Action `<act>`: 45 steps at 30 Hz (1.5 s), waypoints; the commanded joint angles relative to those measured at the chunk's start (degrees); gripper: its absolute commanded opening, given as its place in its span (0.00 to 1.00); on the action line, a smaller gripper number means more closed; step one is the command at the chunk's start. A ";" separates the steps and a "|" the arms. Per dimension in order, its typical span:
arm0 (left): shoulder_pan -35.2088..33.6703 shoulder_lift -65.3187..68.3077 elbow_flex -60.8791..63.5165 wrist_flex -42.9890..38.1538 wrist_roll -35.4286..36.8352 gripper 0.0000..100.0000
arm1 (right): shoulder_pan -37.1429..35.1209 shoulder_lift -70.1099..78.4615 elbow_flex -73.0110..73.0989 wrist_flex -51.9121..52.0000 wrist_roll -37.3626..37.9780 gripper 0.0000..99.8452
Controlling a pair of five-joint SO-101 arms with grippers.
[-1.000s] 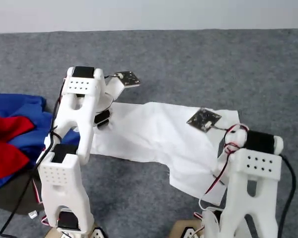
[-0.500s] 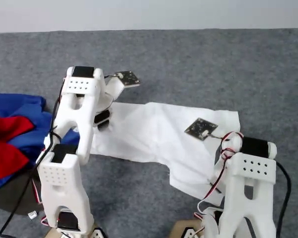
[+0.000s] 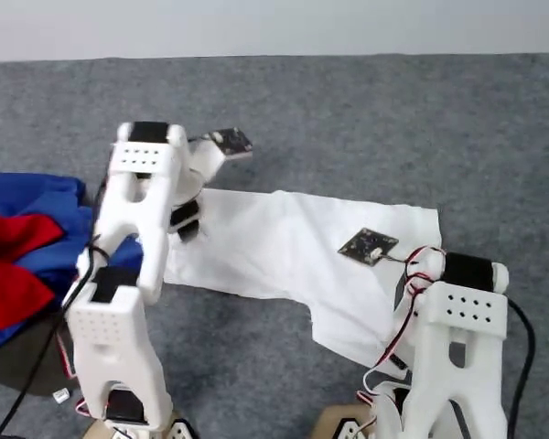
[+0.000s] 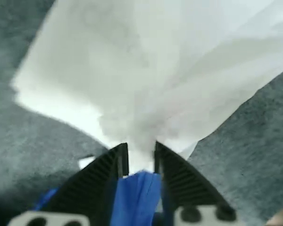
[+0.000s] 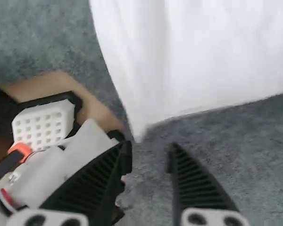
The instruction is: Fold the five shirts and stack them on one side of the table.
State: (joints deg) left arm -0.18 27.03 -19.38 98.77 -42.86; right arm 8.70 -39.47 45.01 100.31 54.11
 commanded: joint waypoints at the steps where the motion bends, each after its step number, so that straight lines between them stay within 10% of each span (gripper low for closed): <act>1: -1.05 -9.32 -0.22 1.76 -0.35 0.17 | 0.57 -1.54 -8.26 2.51 -2.90 0.22; 12: -1.32 -17.85 -0.22 -1.32 5.19 0.18 | 0.40 -0.75 -18.20 -3.65 -3.43 0.22; 26: -0.88 3.16 -1.89 -17.76 23.47 0.01 | 0.13 9.27 -1.67 -48.84 -19.87 0.01; 45: 0.18 23.56 -20.79 -15.65 23.03 0.01 | 1.45 49.71 -24.79 -55.34 -20.31 0.01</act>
State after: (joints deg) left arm 0.44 49.63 -33.89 81.89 -19.82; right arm 9.05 8.79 25.41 45.71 34.33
